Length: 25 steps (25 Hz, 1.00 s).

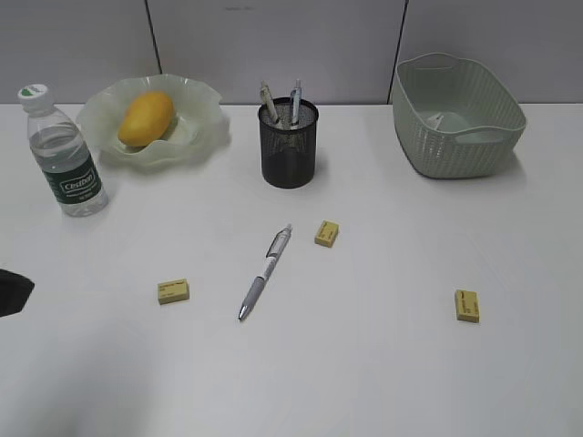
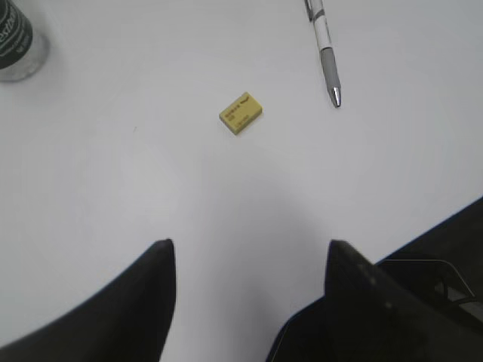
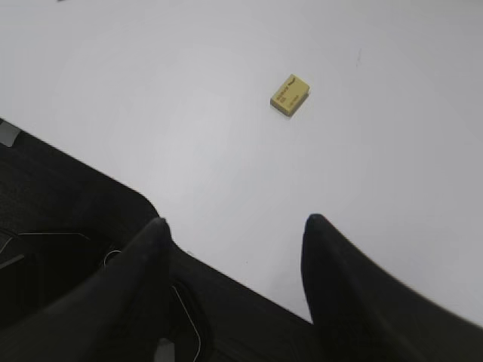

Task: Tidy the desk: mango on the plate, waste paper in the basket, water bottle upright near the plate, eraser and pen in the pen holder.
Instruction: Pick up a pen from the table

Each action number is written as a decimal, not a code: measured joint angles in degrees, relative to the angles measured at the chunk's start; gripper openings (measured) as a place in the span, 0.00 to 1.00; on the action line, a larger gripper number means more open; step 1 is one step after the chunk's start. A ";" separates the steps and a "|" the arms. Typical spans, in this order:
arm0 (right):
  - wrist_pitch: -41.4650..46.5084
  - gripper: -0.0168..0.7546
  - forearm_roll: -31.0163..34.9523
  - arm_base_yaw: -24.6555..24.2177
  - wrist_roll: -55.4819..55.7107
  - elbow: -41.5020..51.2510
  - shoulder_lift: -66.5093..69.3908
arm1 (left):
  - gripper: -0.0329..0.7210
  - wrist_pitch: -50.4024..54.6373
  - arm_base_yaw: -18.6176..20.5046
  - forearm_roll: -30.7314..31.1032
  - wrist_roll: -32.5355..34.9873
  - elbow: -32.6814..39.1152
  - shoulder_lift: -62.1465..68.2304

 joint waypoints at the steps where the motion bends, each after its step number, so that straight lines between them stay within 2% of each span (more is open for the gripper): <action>1: 0.00 0.59 0.00 0.00 0.00 0.00 0.00 | 0.67 0.44 0.00 -0.24 0.00 0.52 -2.08; 4: -0.05 0.59 0.00 0.00 0.00 0.00 0.00 | 0.67 2.54 0.00 -1.74 0.00 1.24 -8.90; 10: -0.05 0.59 0.00 0.00 0.00 0.00 0.00 | 0.66 8.67 -0.02 -2.24 0.00 1.43 -14.27; 21: -0.47 0.59 0.00 0.00 0.00 0.09 0.00 | 0.65 9.49 -0.02 -2.52 0.00 4.30 -15.28; 25: -0.52 0.59 0.00 0.00 0.00 0.09 0.00 | 0.65 11.27 -0.02 -4.57 0.00 4.30 -15.28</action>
